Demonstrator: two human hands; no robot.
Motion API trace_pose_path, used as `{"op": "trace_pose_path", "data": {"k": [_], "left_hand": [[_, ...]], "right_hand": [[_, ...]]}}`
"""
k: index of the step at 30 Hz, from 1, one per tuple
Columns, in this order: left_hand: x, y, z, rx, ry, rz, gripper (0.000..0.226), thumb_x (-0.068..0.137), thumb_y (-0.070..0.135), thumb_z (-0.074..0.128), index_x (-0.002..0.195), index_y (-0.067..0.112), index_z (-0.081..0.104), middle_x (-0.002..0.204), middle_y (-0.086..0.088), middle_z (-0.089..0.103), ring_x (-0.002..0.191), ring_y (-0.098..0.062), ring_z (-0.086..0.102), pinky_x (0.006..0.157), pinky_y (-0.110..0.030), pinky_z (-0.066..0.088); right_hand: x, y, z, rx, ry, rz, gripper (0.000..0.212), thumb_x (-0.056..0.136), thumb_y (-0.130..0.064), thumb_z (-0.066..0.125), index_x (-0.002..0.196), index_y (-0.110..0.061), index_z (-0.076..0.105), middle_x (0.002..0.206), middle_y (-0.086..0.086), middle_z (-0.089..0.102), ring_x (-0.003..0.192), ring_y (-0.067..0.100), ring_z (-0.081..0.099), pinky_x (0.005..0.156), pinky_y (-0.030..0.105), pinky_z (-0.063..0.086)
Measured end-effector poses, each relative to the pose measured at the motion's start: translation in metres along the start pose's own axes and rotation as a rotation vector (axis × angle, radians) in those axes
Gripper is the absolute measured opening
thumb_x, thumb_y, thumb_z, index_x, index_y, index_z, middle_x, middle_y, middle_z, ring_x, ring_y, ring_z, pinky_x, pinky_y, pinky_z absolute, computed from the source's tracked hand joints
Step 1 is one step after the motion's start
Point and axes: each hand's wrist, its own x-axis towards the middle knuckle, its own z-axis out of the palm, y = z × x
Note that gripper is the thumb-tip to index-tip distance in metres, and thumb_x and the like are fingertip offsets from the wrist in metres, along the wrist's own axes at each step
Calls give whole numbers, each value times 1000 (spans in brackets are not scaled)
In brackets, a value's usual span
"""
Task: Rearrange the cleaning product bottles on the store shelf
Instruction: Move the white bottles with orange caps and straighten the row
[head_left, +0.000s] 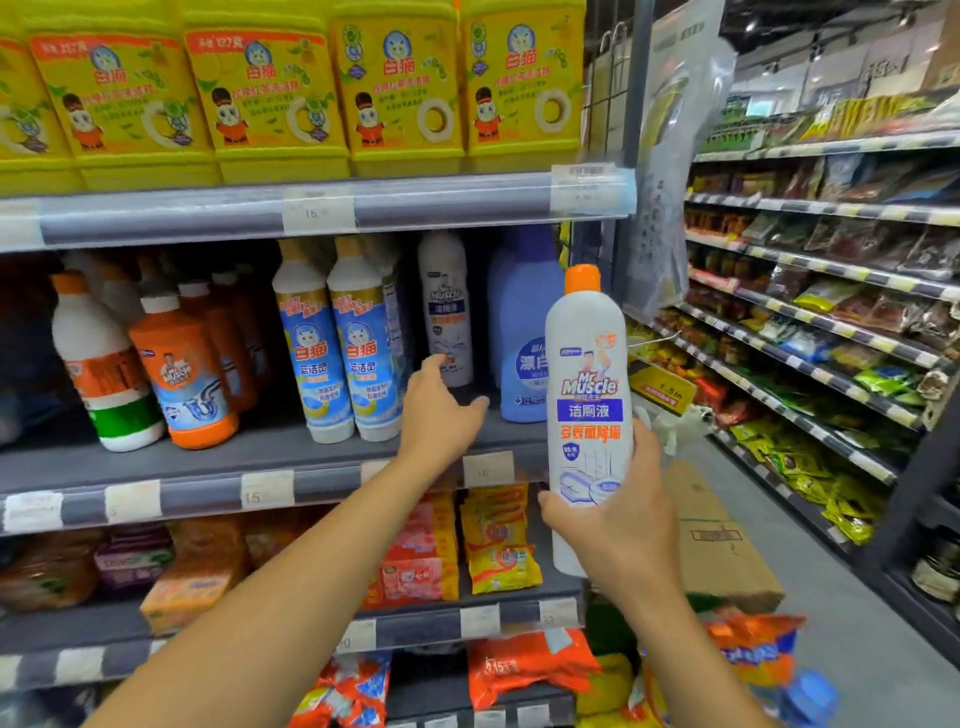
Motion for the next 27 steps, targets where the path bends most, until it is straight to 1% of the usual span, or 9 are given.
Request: {"op": "trace_pose_path", "data": {"k": [2,6,9,11,13,16,22,24,27], "left_hand": [[20,1,12,-50,34,-55,77,75,25,78,137,9,36,132,-16,52,120,-32,52,95,-37,45],[67,-2,34,-45,184,-82,65,79,18,70,132,-3,40,123,-23,59,113,-38,58,88,-36,46],[99,-10,51,23,99,-249,85,81,27,69,147,3,22,140,-22,44,127,-39,47,101,-40,40],[113,-16,61,38,66,-315,93,80,32,70,150,7,15,144,-21,39,129,-39,44,103,-43,40],[121,-18,69,19,55,-316,96,82,29,70,151,6,8,146,-22,36,131,-39,43,104,-43,40],[132,-19,75,-11,88,-312,97,81,21,71,150,2,7,147,-22,33,133,-39,40,108,-44,38],[136,-19,82,46,114,-305,104,80,21,72,152,4,-1,147,-25,30,133,-41,38,105,-46,36],[137,-21,84,16,120,-306,105,78,21,74,152,6,0,147,-25,31,133,-41,38,106,-47,36],[136,-23,84,-67,132,-288,110,73,21,79,151,7,2,143,-25,36,130,-41,42,105,-48,40]], "right_hand": [[1,6,-2,21,-9,9,83,55,-34,85,114,-50,30,93,-24,57,80,-9,59,46,12,45],[9,11,0,26,-47,16,84,53,-35,86,116,-47,33,96,-20,59,78,-1,62,51,17,48],[14,12,2,19,-63,-10,88,51,-37,86,120,-46,32,96,-20,57,79,-1,62,51,17,50],[17,13,4,24,-65,-20,88,52,-38,86,119,-49,30,96,-22,56,82,-6,60,48,16,49],[20,14,4,22,-56,-18,90,52,-37,88,115,-55,25,95,-24,55,87,-15,56,45,12,47],[26,16,4,38,-53,10,93,53,-37,89,115,-57,23,100,-21,55,83,-5,60,44,5,43],[37,16,11,42,-71,-11,91,54,-37,88,122,-46,29,106,-15,55,88,4,60,46,12,46],[38,16,15,61,-74,-21,91,55,-35,89,122,-47,28,107,-17,54,89,0,59,47,11,48],[38,17,20,77,-76,-33,93,55,-31,90,115,-57,24,103,-24,51,95,-14,51,50,6,47]]}}
